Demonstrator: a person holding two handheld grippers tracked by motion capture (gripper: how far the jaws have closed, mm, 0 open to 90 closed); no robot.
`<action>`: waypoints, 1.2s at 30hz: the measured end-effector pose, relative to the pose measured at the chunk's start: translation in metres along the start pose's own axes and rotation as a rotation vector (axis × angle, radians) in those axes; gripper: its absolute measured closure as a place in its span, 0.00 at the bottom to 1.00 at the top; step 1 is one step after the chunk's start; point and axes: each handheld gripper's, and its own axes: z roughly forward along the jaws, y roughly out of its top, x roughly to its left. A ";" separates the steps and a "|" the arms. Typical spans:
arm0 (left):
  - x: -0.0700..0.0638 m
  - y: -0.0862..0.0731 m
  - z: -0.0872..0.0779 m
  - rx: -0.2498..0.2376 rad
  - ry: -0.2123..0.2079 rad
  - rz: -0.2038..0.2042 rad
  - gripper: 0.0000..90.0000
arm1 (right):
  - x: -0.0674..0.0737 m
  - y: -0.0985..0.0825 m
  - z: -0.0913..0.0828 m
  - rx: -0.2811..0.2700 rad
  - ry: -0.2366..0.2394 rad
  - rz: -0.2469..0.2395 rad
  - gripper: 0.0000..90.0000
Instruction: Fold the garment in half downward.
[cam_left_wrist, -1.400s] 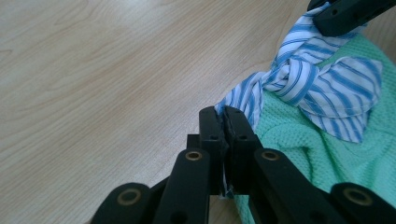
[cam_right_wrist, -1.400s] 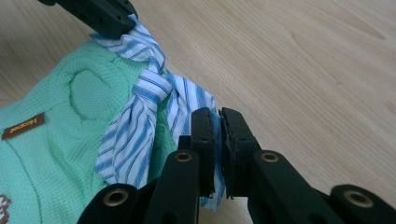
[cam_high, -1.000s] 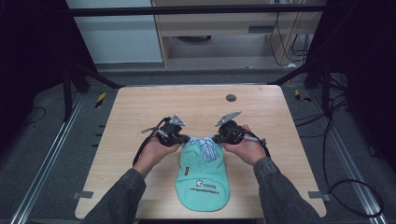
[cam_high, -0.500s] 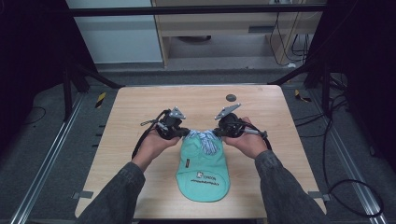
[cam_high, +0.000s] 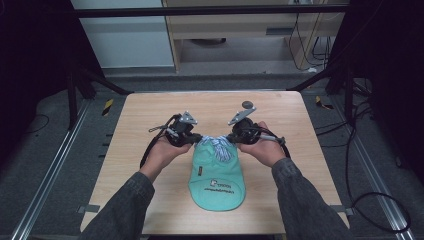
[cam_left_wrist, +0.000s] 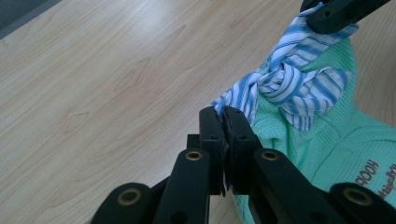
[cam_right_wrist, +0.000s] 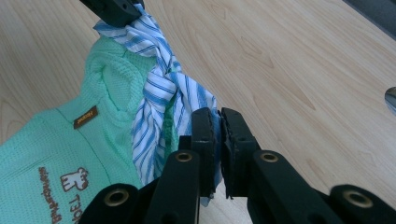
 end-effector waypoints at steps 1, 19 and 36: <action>0.000 0.001 -0.001 0.001 0.002 0.001 0.97 | 0.000 0.000 0.000 0.000 0.000 -0.003 0.94; 0.002 0.012 -0.007 -0.003 0.013 0.022 0.97 | -0.002 0.006 -0.009 -0.018 -0.011 -0.017 0.94; 0.003 0.019 -0.012 -0.014 0.030 0.037 0.97 | -0.003 0.011 -0.015 -0.032 -0.019 -0.038 0.94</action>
